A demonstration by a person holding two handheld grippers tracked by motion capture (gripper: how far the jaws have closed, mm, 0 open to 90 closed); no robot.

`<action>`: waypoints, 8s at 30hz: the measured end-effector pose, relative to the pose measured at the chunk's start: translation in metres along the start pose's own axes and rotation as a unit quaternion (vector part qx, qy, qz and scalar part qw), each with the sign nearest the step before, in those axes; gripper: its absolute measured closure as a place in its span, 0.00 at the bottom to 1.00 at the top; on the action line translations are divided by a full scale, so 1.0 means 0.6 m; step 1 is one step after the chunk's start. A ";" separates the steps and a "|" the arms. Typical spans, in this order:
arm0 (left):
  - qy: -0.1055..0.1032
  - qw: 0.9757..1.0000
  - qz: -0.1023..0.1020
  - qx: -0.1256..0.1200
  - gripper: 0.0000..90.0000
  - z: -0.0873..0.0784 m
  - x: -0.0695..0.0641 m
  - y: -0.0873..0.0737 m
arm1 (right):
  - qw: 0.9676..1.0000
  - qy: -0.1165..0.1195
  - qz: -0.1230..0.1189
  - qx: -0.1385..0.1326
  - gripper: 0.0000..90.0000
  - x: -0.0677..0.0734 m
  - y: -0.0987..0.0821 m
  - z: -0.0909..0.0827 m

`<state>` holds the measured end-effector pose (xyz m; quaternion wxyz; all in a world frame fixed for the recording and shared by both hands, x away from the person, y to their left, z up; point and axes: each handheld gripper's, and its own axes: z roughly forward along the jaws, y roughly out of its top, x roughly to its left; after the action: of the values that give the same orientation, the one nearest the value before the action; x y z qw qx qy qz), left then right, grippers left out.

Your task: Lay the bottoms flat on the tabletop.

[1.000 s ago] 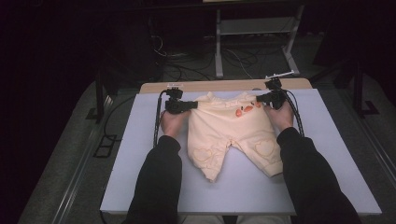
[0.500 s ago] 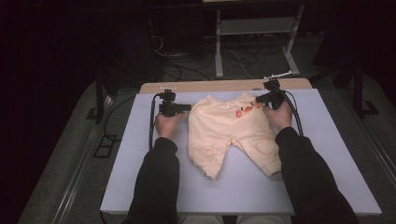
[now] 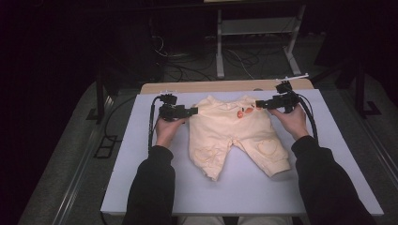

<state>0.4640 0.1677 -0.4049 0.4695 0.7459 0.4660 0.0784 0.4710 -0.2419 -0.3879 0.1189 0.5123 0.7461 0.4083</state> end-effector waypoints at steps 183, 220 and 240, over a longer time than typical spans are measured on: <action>-0.091 0.970 0.166 0.152 0.77 -0.052 -0.214 -0.151 | 0.980 0.171 -0.032 0.093 0.85 0.132 -0.209 -0.127; -0.127 0.942 0.184 0.250 0.75 0.005 -0.259 -0.153 | 0.970 0.172 -0.063 0.160 0.84 0.168 -0.237 -0.074; -0.175 0.930 0.179 0.268 0.54 -0.020 -0.235 -0.159 | 0.956 0.195 -0.095 0.200 0.74 0.173 -0.238 -0.084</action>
<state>0.3196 0.0789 -0.4269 0.3042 0.9169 0.2388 -0.0985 0.2994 -0.1971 -0.4351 -0.0950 0.3631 0.8662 0.3298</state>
